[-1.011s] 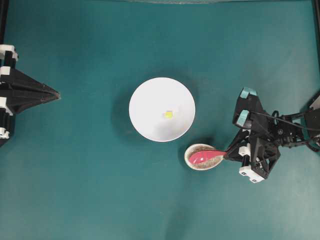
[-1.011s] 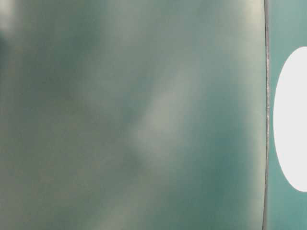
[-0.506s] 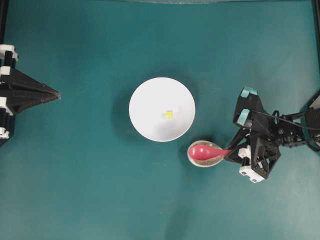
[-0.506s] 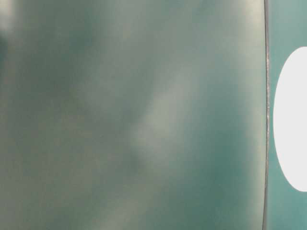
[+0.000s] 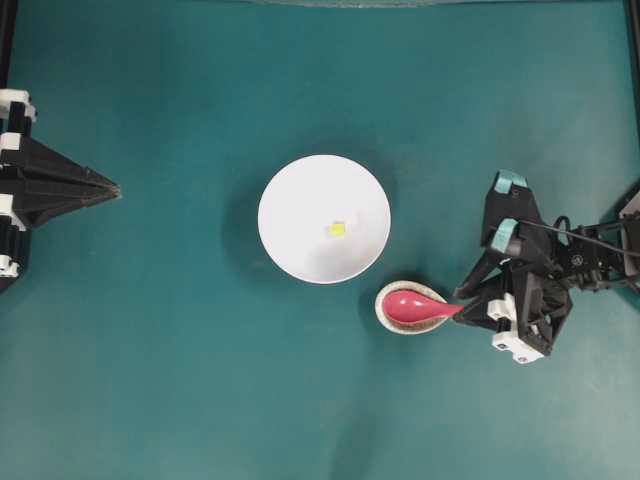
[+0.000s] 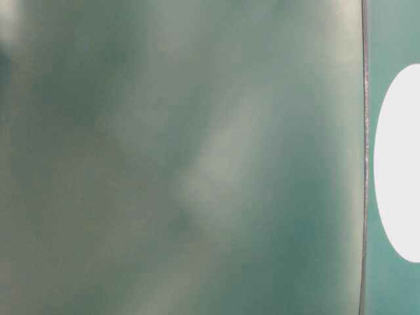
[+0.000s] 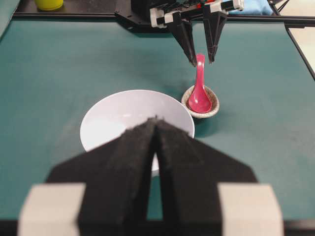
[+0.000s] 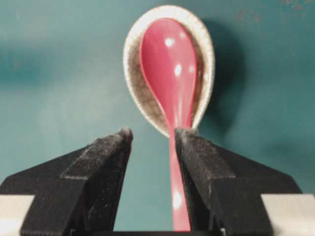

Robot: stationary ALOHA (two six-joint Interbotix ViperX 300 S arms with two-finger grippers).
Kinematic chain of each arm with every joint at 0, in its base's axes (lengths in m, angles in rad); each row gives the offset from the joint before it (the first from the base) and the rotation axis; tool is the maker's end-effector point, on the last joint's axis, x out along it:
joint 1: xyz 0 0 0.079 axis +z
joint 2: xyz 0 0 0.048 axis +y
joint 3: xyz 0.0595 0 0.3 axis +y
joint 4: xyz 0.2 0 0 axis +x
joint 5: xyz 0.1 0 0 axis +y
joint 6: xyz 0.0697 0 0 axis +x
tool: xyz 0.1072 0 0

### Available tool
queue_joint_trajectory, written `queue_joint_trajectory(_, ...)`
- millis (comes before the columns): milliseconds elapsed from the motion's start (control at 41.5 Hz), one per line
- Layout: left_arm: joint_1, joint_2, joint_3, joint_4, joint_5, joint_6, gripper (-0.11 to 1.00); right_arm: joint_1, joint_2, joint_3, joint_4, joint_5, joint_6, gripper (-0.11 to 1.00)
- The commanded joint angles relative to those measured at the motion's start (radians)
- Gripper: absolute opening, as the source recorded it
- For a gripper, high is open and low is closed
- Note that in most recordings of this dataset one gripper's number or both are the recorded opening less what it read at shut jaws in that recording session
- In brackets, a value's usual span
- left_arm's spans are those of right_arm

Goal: Scoop the yellow hexagonal prism block from the bowl with a spoon using the right arm.

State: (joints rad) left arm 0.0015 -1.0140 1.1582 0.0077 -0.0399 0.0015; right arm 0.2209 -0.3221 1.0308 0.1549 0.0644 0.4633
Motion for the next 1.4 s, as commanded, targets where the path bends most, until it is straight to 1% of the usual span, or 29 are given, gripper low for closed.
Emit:
queue_joint_trajectory(0, 0.002, 0.011, -0.026, 0.003, -0.009, 0.000, 0.02, 0.003, -0.018, -0.006, -0.051, -0.032, -0.003, 0.47)
queue_joint_trajectory(96, 0.002, 0.009, -0.026, 0.003, -0.009, 0.000, 0.02, 0.003, -0.014, 0.008, -0.124, -0.091, -0.003, 0.47)
queue_joint_trajectory(193, 0.002, 0.009, -0.026, 0.003, -0.006, 0.000, 0.02, -0.006, -0.008, 0.034, -0.172, -0.178, -0.003, 0.47)
queue_joint_trajectory(241, 0.002, 0.011, -0.026, 0.003, -0.006, 0.000, 0.02, -0.012, -0.002, 0.054, -0.181, -0.229, -0.003, 0.47)
queue_joint_trajectory(337, 0.002, 0.009, -0.026, 0.003, -0.005, 0.000, 0.02, -0.018, 0.015, 0.092, -0.183, -0.324, -0.005, 0.47)
queue_joint_trajectory(409, 0.002, 0.011, -0.026, 0.003, -0.003, 0.000, 0.02, -0.020, 0.037, 0.133, -0.183, -0.425, -0.009, 0.47)
queue_joint_trajectory(506, 0.002, 0.011, -0.026, 0.003, -0.003, 0.002, 0.02, -0.021, 0.072, 0.179, -0.166, -0.565, -0.026, 0.47)
queue_joint_trajectory(578, 0.002, 0.011, -0.026, 0.003, -0.003, 0.002, 0.02, -0.020, 0.110, 0.213, -0.129, -0.680, -0.052, 0.47)
queue_joint_trajectory(602, 0.002, 0.011, -0.026, 0.003, -0.003, 0.002, 0.02, -0.018, 0.127, 0.229, -0.107, -0.729, -0.067, 0.47)
queue_joint_trajectory(650, 0.002, 0.009, -0.026, 0.002, -0.002, 0.002, 0.02, -0.014, 0.153, 0.245, -0.072, -0.790, -0.092, 0.47)
queue_joint_trajectory(746, 0.002, 0.009, -0.025, 0.003, 0.000, 0.002, 0.02, 0.023, 0.213, 0.278, 0.023, -0.928, -0.153, 0.47)
queue_joint_trajectory(770, 0.002, 0.009, -0.026, 0.003, 0.000, 0.002, 0.02, 0.041, 0.229, 0.284, 0.052, -0.968, -0.172, 0.47)
queue_joint_trajectory(818, 0.002, 0.011, -0.025, 0.003, 0.000, 0.002, 0.02, 0.074, 0.249, 0.290, 0.094, -1.017, -0.193, 0.47)
queue_joint_trajectory(843, 0.002, 0.009, -0.026, 0.003, 0.000, 0.002, 0.02, 0.097, 0.262, 0.293, 0.126, -1.051, -0.209, 0.47)
queue_joint_trajectory(867, 0.002, 0.011, -0.025, 0.003, 0.000, 0.002, 0.02, 0.115, 0.272, 0.293, 0.147, -1.071, -0.218, 0.47)
queue_joint_trajectory(939, 0.002, 0.011, -0.026, 0.002, 0.000, 0.002, 0.02, 0.186, 0.308, 0.295, 0.235, -1.134, -0.249, 0.47)
queue_joint_trajectory(1011, 0.002, 0.011, -0.025, 0.003, 0.000, 0.002, 0.02, 0.245, 0.337, 0.293, 0.302, -1.178, -0.265, 0.47)
queue_joint_trajectory(1156, 0.002, 0.009, -0.026, 0.003, 0.008, 0.002, 0.02, 0.345, 0.393, 0.290, 0.385, -1.243, -0.275, 0.47)
queue_joint_trajectory(1252, 0.002, 0.009, -0.026, 0.003, 0.012, 0.002, 0.02, 0.376, 0.428, 0.291, 0.414, -1.269, -0.275, 0.47)
queue_joint_trajectory(1372, 0.002, 0.009, -0.026, 0.003, 0.012, 0.000, 0.02, 0.385, 0.472, 0.290, 0.425, -1.292, -0.279, 0.47)
